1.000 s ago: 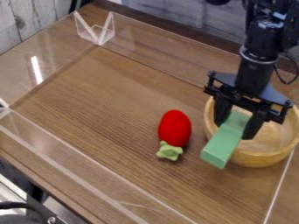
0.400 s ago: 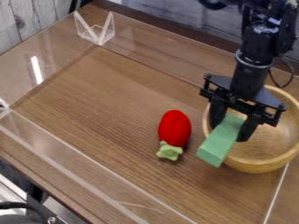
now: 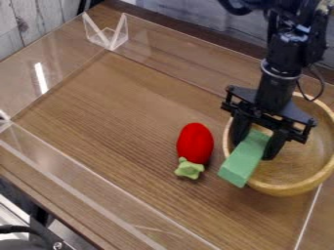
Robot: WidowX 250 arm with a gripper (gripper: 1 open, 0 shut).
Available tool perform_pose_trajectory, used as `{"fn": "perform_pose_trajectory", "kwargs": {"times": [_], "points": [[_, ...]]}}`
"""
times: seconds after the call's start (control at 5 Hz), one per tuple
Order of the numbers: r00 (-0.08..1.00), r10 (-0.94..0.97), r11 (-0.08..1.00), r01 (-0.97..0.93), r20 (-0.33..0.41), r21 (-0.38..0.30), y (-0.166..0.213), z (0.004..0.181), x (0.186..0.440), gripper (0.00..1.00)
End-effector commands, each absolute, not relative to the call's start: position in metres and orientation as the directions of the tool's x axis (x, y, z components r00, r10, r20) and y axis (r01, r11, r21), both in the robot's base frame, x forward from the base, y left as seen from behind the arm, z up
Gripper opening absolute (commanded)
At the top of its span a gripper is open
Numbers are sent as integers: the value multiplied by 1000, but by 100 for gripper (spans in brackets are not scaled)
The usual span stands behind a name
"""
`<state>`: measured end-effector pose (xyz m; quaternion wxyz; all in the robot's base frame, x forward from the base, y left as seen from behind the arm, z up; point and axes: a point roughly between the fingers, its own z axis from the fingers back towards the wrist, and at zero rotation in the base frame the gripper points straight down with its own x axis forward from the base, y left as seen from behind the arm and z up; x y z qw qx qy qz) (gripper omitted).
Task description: Put the green stick in the brown bowl
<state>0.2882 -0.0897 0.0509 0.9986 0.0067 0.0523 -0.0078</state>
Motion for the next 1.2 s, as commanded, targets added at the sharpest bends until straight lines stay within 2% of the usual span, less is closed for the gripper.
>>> {"fn": "perform_pose_trajectory", "kwargs": {"times": [0.0,0.2,1.0], "points": [[998,-3,1000,3,-66,5,-87,60,297,0],[998,-2,1000,2,-69,1,-86,63,297,100],[1000,26,1000,-27,-9,-3,-78,101,298,100]]}}
